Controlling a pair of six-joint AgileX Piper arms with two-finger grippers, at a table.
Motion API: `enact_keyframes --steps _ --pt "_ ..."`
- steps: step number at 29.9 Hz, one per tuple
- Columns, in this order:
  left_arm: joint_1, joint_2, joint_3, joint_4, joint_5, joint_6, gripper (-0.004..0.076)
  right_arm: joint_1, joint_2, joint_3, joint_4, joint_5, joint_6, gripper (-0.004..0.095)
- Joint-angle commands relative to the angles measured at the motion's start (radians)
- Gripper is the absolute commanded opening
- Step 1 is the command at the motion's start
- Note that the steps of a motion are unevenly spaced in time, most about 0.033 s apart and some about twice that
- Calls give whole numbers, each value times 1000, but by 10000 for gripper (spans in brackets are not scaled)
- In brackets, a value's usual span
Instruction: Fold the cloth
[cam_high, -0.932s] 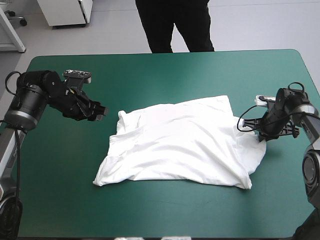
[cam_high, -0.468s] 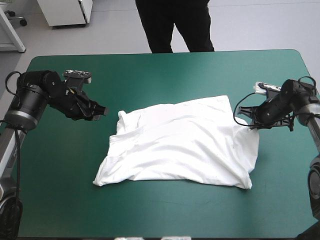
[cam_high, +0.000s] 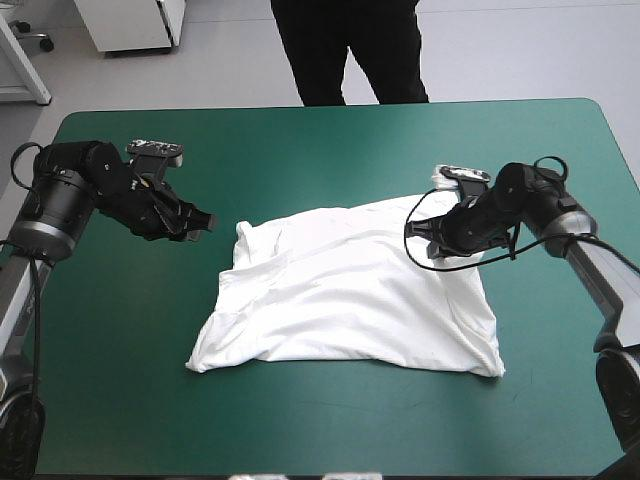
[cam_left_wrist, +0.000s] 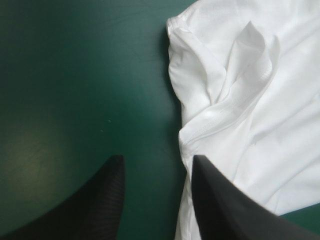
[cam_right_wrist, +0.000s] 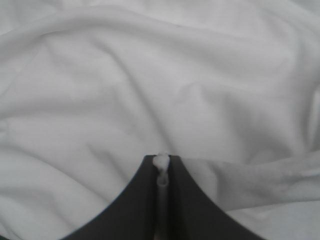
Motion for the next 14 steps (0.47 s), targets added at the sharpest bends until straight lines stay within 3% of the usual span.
enact_keyframes --steps 1,9,11,14 --pt "1 -41 -31 -21 40 -10 312 51 -10 -29 38 -47 6 -17" --pt "1 -41 -31 -23 40 -10 312 94 92 -29 85 -49 1 -7" --pt "1 -41 -31 -23 42 -10 312 94 105 -29 88 -40 -8 51" --pt "1 -41 -31 -23 45 -10 312 94 105 -32 85 -11 -22 242"
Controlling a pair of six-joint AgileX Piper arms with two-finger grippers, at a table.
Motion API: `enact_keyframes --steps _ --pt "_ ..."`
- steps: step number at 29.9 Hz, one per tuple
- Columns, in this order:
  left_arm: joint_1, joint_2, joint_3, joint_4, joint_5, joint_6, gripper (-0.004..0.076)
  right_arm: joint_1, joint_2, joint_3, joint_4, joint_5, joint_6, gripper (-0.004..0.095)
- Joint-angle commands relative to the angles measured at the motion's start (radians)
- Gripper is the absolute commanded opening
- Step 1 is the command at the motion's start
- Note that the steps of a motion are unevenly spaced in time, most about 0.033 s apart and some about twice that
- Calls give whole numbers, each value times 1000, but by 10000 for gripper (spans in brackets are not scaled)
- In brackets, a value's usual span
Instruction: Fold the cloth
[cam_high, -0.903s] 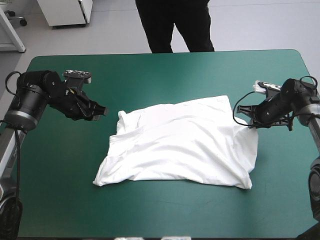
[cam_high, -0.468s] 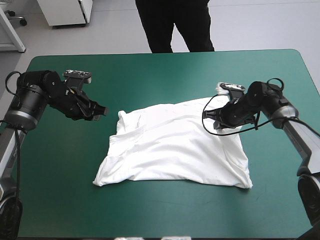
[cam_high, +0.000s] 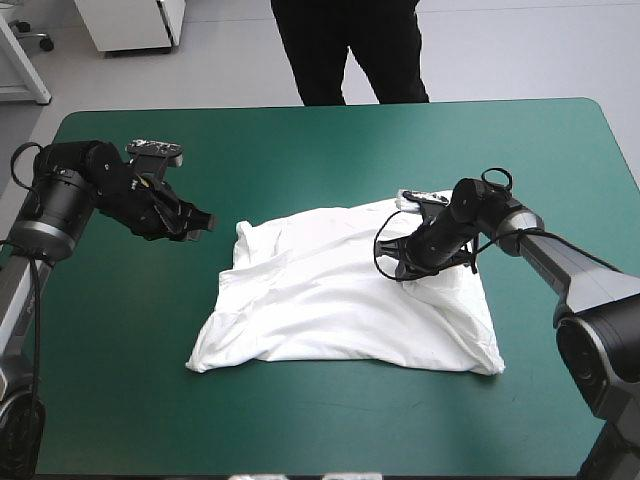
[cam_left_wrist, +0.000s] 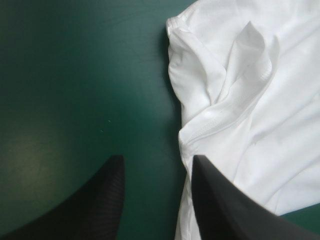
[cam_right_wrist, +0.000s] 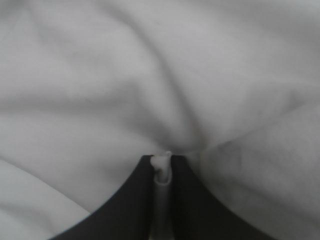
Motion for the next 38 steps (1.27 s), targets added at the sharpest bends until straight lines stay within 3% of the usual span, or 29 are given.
enact_keyframes --steps 1,4,6,10,18,24,33,38 --pt "1 -41 -31 -23 45 -10 312 1 -49 -33 25 35 -24 289" --pt "1 -41 -31 -25 45 -10 312 1 -51 -56 36 108 -42 518" --pt "1 -43 -31 -25 45 -10 312 1 -74 -71 53 126 -66 586" --pt "1 -57 -31 -25 47 -18 312 1 -181 -82 34 116 -53 581" --pt "1 -118 -31 -28 47 -39 312 1 -377 -82 -232 216 83 581" --pt "-4 -189 -23 -60 47 -45 312 1 -503 -80 -326 280 157 581" --pt "-154 -302 194 16 45 -86 313 1 -606 -67 -414 309 235 581" --pt "-204 -302 295 32 21 -91 419 1 -611 -58 -401 309 235 581"
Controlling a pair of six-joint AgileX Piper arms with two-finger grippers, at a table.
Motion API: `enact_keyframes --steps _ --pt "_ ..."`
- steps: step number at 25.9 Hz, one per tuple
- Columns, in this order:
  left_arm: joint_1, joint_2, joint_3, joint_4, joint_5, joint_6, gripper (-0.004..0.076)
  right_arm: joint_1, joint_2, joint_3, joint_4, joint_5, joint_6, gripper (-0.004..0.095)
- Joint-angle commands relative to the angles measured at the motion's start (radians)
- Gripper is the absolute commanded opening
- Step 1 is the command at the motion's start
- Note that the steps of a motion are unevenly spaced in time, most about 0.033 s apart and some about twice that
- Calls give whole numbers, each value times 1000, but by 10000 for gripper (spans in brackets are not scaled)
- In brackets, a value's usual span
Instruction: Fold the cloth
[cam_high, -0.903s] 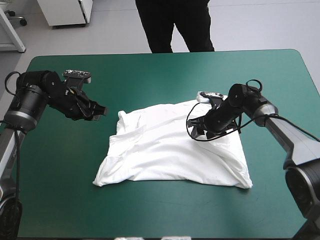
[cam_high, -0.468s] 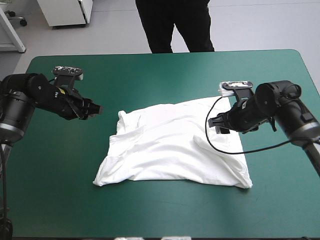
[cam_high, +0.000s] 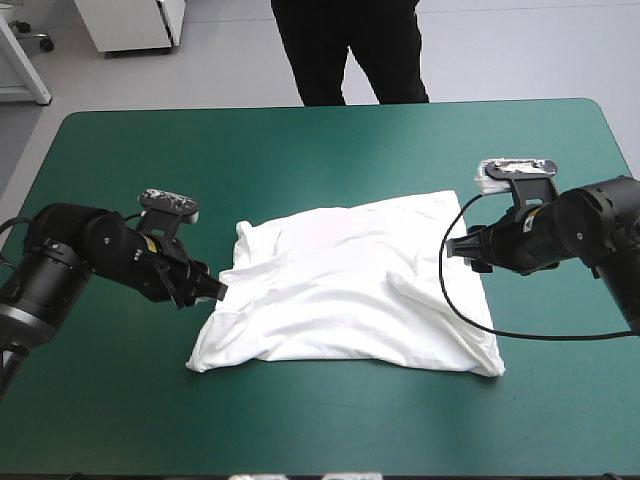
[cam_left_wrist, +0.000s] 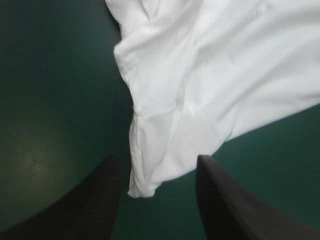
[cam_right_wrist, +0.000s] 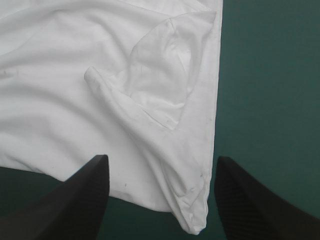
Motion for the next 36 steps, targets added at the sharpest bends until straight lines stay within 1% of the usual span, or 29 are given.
enact_keyframes --steps 1,3,5,8,10,13,18,23,26,30,32,33,35,36 --pt "-17 -28 31 -19 13 -16 456 1 -29 -16 14 -3 0 581" --pt "-17 -28 66 -23 15 -38 517 1 -29 -16 14 -3 0 581" --pt "-17 -28 99 -14 11 -69 539 1 -29 -16 14 -3 -2 568" --pt "-17 -28 157 -1 -12 -112 538 1 -29 -16 14 -3 -2 518" --pt "-17 -28 192 -1 -50 -152 538 1 -29 -16 12 -3 -2 475" --pt "-24 -28 247 -1 -109 -177 538 1 -29 -16 12 -3 0 447" --pt "-24 -28 333 24 -177 -200 529 1 -29 -16 10 -3 -2 444" --pt "-24 -20 409 38 -282 -229 528 1 -29 -16 10 -3 -2 445" --pt "-24 24 454 40 -370 -229 528 1 -29 -16 10 -3 -2 445" --pt "-24 91 454 40 -402 -229 524 1 -29 -16 10 -3 -2 445" --pt "-24 145 454 40 -424 -229 454 1 -29 -16 10 -3 -2 445" --pt "-24 158 454 40 -424 -229 403 1 -29 -16 8 -3 -2 445" --pt "-24 169 454 38 -396 -215 233 1 -31 -16 2 -3 -2 445" --pt "-24 169 454 38 -384 -212 107 1 -31 -16 2 -3 0 445"
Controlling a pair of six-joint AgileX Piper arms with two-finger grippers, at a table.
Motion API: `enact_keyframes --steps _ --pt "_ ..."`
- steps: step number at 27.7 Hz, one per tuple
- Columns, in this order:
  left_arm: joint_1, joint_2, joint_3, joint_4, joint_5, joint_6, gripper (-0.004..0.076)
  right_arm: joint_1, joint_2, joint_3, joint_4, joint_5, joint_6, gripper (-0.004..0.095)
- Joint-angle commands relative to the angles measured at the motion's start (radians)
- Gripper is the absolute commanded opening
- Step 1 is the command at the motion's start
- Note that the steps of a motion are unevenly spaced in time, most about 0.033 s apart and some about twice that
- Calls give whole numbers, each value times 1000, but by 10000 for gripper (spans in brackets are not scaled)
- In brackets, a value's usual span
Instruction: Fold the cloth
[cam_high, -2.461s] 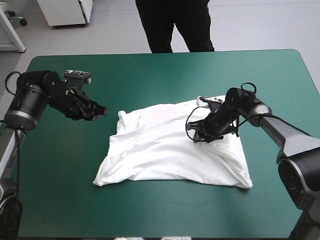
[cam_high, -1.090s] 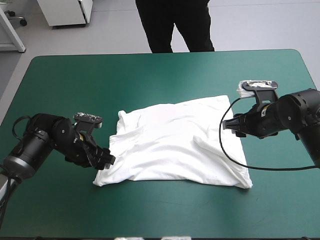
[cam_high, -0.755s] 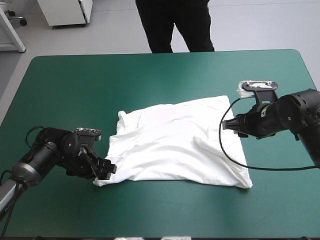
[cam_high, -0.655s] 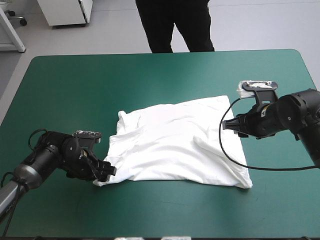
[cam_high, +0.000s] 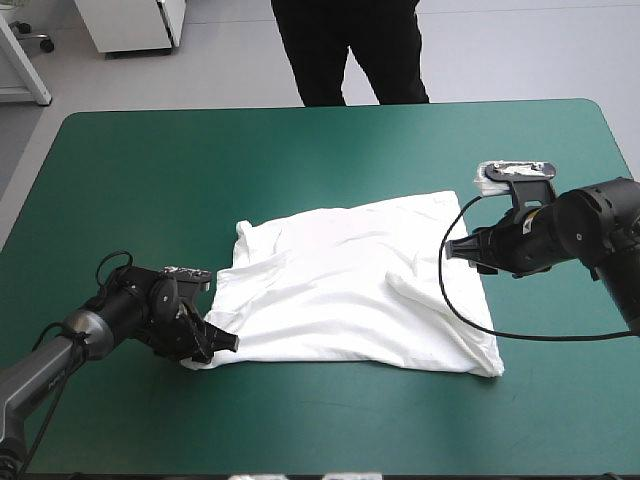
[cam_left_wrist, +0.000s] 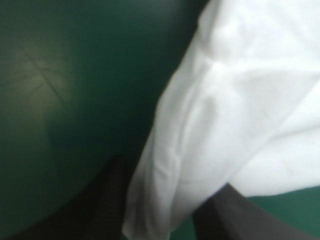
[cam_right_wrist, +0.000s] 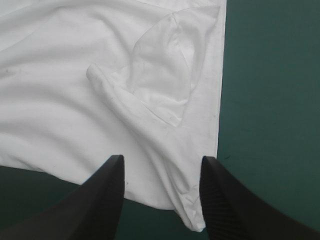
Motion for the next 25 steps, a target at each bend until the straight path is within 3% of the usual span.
enact_keyframes --steps 1,6,11,16,25 --pt "-5 15 4 -36 -36 4 15 1 -30 -24 -6 -4 6 445" --pt "-5 13 4 -44 -30 22 -7 1 -32 42 52 -2 39 449" --pt "-5 13 4 -44 -28 34 -7 1 -32 187 34 -21 20 491" --pt "-5 13 4 -44 -26 47 -7 1 -32 300 -1 -85 22 538" --pt "-5 13 4 -44 -26 49 -7 1 -32 504 -24 -247 29 538"
